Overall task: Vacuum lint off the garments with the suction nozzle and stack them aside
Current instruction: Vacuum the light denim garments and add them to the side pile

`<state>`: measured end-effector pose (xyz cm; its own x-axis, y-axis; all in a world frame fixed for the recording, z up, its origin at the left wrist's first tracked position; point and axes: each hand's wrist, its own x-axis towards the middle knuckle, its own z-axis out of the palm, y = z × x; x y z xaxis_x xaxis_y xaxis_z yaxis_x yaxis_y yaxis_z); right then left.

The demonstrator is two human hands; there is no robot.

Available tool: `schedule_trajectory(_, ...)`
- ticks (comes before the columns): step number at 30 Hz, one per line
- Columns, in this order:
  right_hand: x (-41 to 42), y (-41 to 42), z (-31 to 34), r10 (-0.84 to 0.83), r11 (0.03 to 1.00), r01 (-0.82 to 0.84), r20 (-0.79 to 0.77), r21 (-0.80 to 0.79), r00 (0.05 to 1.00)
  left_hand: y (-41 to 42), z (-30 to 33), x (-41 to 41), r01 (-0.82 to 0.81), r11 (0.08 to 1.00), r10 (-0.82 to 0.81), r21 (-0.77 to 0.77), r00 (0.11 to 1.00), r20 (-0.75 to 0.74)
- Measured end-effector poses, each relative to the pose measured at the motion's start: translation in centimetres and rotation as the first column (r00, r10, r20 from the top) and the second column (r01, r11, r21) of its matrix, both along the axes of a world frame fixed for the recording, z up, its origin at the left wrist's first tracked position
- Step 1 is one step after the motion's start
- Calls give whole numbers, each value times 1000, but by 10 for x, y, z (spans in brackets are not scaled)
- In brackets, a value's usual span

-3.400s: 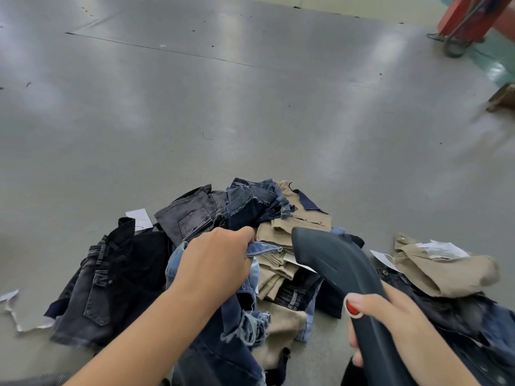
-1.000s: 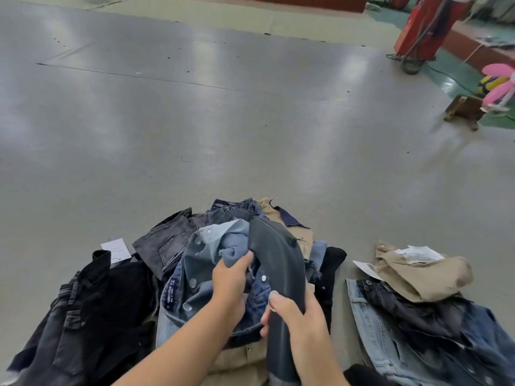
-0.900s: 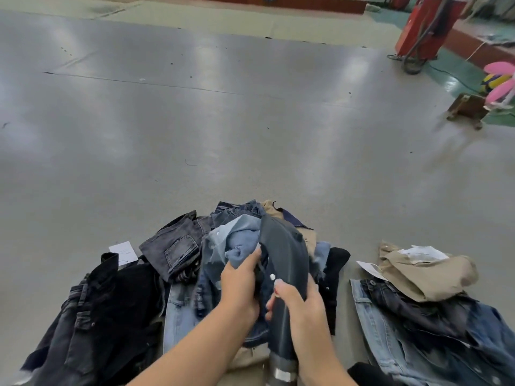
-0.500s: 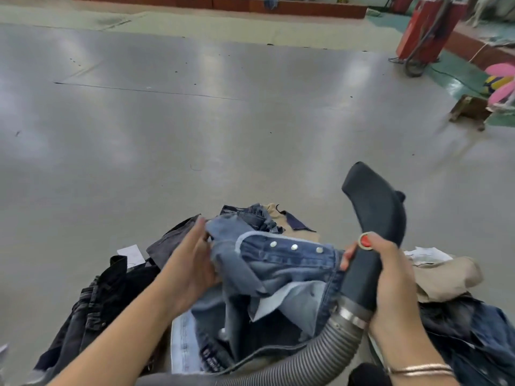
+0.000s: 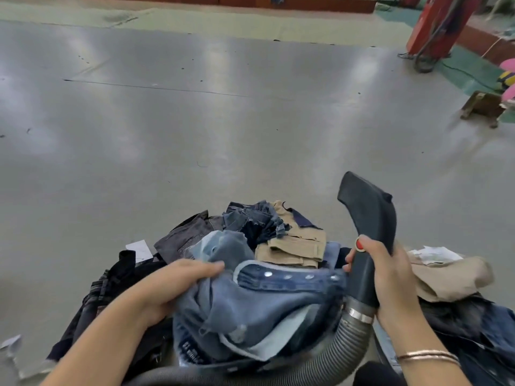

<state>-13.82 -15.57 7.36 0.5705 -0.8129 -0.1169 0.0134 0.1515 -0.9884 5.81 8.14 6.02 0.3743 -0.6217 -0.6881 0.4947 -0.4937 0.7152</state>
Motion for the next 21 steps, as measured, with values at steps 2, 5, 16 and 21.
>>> schedule_trajectory(2, -2, 10, 1, 54, 997, -53, -20, 57, 998, -5, -2, -3, -277, 957, 259, -89, 950, -175)
schedule_trajectory(5, -1, 30, 3, 189, 974, -183, -30, 137, 982, -11, -3, -15, -459, 867, 374, -195, 857, -354)
schedule_trajectory(16, -2, 66, 11, 373, 918, -374, 28, 132, 927, -25, -14, -53, -466, 708, 529, -531, 848, -38)
schedule_trajectory(21, -15, 73, 4, 538, 842, -540, -114, 17, 835, -24, -22, -45, -409, 720, 467, -560, 883, -44)
